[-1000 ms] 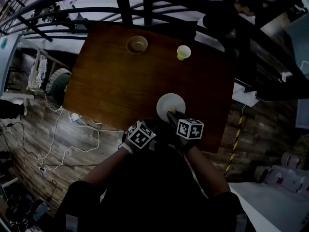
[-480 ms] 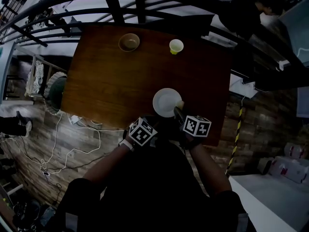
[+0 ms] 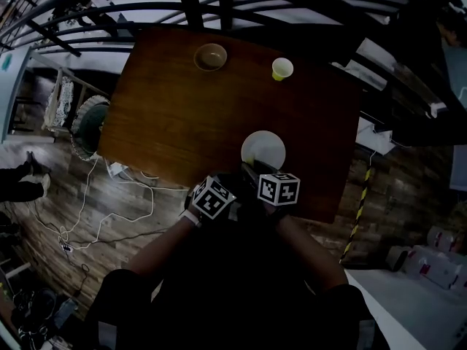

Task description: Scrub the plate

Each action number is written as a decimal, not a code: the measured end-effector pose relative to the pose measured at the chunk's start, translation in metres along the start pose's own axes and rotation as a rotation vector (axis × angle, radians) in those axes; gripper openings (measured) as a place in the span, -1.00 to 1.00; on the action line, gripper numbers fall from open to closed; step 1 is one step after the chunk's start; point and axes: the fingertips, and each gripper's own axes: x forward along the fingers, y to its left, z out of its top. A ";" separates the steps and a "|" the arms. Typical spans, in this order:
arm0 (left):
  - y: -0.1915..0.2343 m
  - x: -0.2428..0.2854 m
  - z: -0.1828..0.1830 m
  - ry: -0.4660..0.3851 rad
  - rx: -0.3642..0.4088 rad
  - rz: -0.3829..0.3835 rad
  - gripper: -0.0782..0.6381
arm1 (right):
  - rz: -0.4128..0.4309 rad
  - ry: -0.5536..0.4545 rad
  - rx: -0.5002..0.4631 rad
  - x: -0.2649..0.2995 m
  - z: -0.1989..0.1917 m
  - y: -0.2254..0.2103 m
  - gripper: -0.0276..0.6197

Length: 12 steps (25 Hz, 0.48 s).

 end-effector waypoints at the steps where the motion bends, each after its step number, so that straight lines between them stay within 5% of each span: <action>1: 0.002 -0.001 -0.002 0.000 -0.006 0.002 -0.58 | 0.003 0.004 0.000 0.004 -0.001 0.002 -0.45; 12: -0.006 0.007 0.002 0.003 0.006 -0.030 -0.58 | -0.053 -0.019 0.058 -0.019 -0.011 -0.028 -0.45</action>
